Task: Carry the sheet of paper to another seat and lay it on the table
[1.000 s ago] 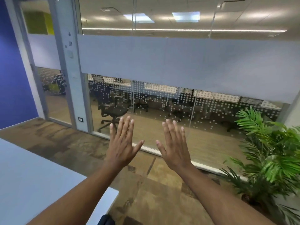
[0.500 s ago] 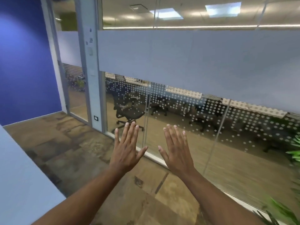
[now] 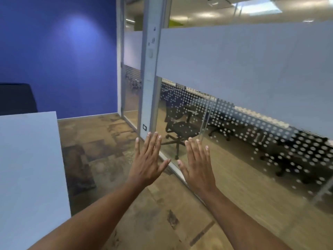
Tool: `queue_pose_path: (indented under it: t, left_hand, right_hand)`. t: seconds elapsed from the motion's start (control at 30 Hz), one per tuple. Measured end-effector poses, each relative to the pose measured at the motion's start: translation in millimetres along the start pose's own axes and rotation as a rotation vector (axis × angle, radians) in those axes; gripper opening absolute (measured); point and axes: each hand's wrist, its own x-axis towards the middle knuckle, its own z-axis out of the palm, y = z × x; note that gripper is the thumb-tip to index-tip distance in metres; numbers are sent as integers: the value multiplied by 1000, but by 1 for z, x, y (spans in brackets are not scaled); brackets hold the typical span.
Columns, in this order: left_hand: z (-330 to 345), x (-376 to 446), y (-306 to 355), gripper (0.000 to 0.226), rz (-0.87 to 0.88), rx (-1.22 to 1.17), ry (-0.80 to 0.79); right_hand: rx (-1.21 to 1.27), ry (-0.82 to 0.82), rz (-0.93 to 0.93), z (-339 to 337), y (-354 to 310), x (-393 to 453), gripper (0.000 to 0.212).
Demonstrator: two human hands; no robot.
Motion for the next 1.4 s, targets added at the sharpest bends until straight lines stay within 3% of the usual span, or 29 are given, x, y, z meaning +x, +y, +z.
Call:
queue_pose_path:
  t: [0.33,0.57,0.87,1.07,1.4]
  left_hand:
    - [125,97,-121,92,-193,93,-4]
    - [155,138,-218,91,-320,181,23]
    - [175,125,-372,89,-586,444,-59]
    - [158,118,-433,91,-827,604,-62]
    - [122,24,-509,91,-1272,739,-79]
  right_hand:
    - [68,-65,-180,149,4,181,77]
    - [189,-110,-306,239,-48,292,79]
    - [467,-122,-604,360,-157,419,77]
    - [585,-208,-842,412,-238,489,77]
    - [776,-236,-1228,475,-427,498,76]
